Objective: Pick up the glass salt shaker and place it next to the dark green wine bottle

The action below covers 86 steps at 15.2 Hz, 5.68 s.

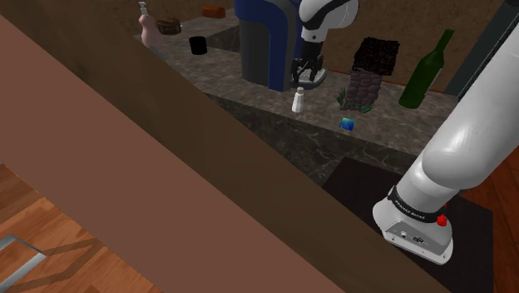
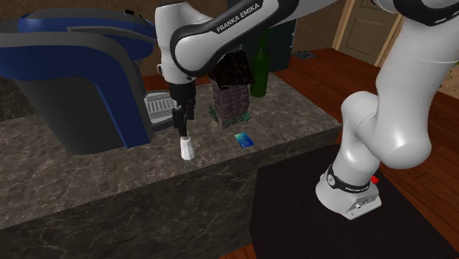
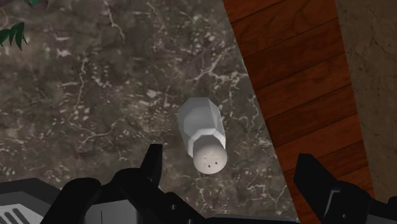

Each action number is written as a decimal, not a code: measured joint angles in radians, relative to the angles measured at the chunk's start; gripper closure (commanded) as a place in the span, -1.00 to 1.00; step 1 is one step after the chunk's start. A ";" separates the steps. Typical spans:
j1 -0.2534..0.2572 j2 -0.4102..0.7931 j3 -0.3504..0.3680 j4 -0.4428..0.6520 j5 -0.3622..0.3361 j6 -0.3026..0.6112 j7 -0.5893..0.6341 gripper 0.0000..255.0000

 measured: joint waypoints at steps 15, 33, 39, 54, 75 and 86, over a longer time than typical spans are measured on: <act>-0.009 0.107 -0.005 -0.013 0.043 0.118 -0.036 -1.00; -0.008 0.069 -0.007 0.028 0.025 0.043 -0.020 1.00; -0.007 0.038 -0.007 0.072 0.011 -0.031 -0.005 1.00; -0.005 -0.016 -0.007 0.214 -0.011 -0.224 0.021 1.00; -0.008 0.004 -0.010 0.520 -0.010 -0.510 0.037 1.00; -0.018 0.061 -0.018 0.745 0.006 -0.680 0.036 1.00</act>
